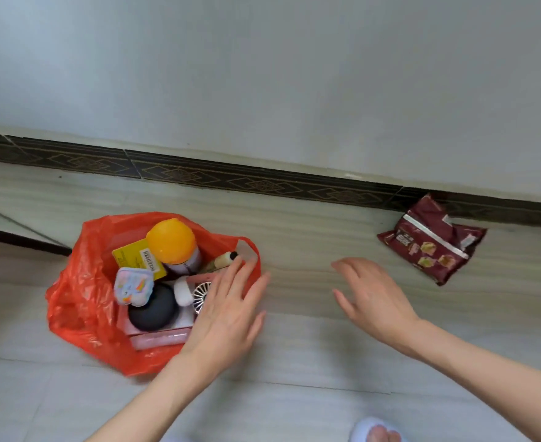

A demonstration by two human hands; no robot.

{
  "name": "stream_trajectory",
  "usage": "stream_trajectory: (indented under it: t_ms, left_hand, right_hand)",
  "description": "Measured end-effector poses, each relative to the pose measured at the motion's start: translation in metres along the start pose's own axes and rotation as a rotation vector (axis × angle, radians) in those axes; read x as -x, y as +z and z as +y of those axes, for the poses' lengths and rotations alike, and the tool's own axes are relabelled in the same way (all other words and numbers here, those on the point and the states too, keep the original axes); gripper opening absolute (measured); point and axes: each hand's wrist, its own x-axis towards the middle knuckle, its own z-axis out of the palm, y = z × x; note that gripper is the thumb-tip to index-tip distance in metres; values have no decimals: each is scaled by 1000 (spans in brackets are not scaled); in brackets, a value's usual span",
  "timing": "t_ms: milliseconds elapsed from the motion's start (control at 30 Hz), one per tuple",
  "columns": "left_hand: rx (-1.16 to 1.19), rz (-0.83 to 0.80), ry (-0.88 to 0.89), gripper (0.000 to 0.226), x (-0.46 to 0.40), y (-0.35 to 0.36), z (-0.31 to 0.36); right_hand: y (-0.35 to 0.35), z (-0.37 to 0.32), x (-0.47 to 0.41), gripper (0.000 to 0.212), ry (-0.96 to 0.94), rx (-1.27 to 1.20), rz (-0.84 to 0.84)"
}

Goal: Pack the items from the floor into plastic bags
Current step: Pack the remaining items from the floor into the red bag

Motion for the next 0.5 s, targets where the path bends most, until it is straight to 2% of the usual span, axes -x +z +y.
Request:
stream_trajectory:
  t_ms: [200,267,400,500]
  left_hand:
    - [-159,-480,154,73,-83,60,53]
    - [-220,-624,116,81,-108,77,60]
    - [-142,-698,-23,103,-130,113,61]
    - [-157,-722,-67,109,-130,128,60]
  right_hand:
    - [1,112,6,43,388,-25,-8]
    - [3,144,-6,43,504,-41,-11]
    - [15,194,-33,54,585,45,54]
    - [22,219,-51,88,599,133,-42]
